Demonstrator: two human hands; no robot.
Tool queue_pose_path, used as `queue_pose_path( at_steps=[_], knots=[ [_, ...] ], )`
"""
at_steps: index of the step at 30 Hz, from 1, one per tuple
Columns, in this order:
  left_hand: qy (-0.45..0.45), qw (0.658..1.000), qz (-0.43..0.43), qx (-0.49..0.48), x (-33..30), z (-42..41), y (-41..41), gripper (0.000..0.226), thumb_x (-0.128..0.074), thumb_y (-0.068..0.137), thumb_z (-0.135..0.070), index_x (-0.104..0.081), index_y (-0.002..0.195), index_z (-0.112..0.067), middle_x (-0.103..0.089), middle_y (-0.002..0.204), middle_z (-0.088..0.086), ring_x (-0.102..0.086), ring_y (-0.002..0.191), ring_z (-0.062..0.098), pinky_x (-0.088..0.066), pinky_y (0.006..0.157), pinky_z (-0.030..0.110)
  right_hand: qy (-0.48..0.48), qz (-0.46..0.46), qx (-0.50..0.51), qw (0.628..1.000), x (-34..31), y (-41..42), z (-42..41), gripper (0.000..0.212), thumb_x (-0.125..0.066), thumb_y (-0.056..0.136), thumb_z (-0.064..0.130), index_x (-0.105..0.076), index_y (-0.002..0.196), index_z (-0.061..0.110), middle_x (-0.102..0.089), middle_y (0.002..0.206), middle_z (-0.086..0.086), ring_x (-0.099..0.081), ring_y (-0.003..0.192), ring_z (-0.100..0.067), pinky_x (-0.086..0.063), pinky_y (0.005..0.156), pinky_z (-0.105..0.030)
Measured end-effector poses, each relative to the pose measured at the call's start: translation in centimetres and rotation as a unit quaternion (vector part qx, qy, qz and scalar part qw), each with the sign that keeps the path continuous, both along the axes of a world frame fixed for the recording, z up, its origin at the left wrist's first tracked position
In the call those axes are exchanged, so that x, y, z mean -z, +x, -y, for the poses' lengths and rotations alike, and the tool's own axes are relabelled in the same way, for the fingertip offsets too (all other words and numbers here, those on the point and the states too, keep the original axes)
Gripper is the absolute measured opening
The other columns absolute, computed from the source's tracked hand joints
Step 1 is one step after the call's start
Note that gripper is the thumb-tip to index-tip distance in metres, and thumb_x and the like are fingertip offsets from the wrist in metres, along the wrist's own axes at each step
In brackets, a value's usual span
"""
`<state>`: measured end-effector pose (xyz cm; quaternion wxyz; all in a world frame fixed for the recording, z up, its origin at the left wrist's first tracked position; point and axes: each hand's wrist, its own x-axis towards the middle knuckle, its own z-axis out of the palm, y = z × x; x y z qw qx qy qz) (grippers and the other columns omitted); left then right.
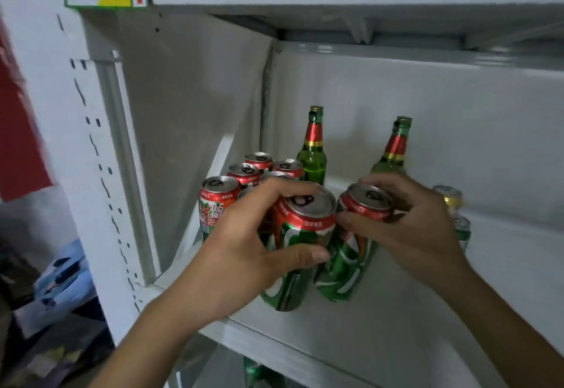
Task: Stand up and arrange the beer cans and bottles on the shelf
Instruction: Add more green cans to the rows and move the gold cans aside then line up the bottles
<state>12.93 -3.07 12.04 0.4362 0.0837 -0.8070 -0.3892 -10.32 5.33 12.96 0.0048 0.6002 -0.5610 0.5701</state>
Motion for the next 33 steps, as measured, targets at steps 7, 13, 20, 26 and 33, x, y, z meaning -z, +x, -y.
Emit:
queue_pose_path(
  at_steps=[7, 13, 20, 26, 33],
  knots=[
    [-0.097, 0.995, 0.032, -0.011, -1.1, 1.9, -0.4, 0.059, -0.078, 0.073, -0.059, -0.055, 0.126, -0.047, -0.066, 0.127, -0.025, -0.064, 0.12, 0.0, -0.056, 0.1, 0.027, 0.011, 0.026, 0.066, 0.997, 0.1, 1.6, -1.1, 0.065, -0.083, 0.06, 0.072, -0.071, 0.105, 0.027, -0.077, 0.101, 0.01, -0.074, 0.096, -0.013, -0.063, 0.084, -0.039],
    [-0.15, 0.985, 0.087, 0.005, -3.9, 3.2, -2.1, 0.054, -0.079, 0.071, -0.063, -0.055, 0.117, -0.045, -0.067, 0.114, -0.029, -0.065, 0.11, -0.004, -0.057, 0.095, 0.025, 0.048, 0.048, 0.091, 0.994, -1.2, 0.4, -2.3, 0.07, -0.09, 0.043, 0.072, -0.072, 0.1, 0.036, -0.078, 0.101, 0.012, -0.074, 0.096, -0.009, -0.063, 0.086, -0.041],
    [-0.071, 0.981, 0.169, 0.063, -7.5, 7.9, -6.0, 0.049, -0.095, 0.071, -0.008, -0.064, 0.109, -0.012, -0.075, 0.103, 0.001, -0.074, 0.098, 0.014, -0.061, 0.086, 0.035, 0.094, 0.023, 0.085, 0.992, -2.7, -1.4, -0.6, 0.07, -0.094, 0.041, 0.066, -0.071, 0.099, 0.033, -0.078, 0.095, 0.014, -0.074, 0.087, -0.004, -0.06, 0.077, -0.028],
    [-0.1, 0.956, 0.275, 0.037, -9.1, 10.4, -9.1, 0.058, -0.099, 0.062, -0.013, -0.064, 0.106, -0.028, -0.078, 0.1, -0.001, -0.075, 0.09, 0.012, -0.063, 0.084, 0.037, 0.123, 0.018, 0.078, 0.989, -3.0, -2.8, 1.9, 0.059, -0.1, 0.049, 0.043, -0.071, 0.098, 0.026, -0.079, 0.091, 0.013, -0.074, 0.082, -0.003, -0.052, 0.066, -0.013],
    [-0.168, 0.911, 0.375, -0.007, -8.8, 11.1, -11.2, 0.084, -0.098, 0.065, -0.031, -0.056, 0.138, -0.03, -0.063, 0.125, -0.01, -0.062, 0.116, 0.015, -0.055, 0.102, 0.039, 0.139, 0.068, 0.082, 0.985, -2.4, -4.6, 3.5, 0.068, -0.101, 0.042, 0.048, -0.072, 0.098, 0.022, -0.08, 0.093, 0.007, -0.077, 0.088, -0.012, -0.062, 0.081, -0.035]
  ],
)
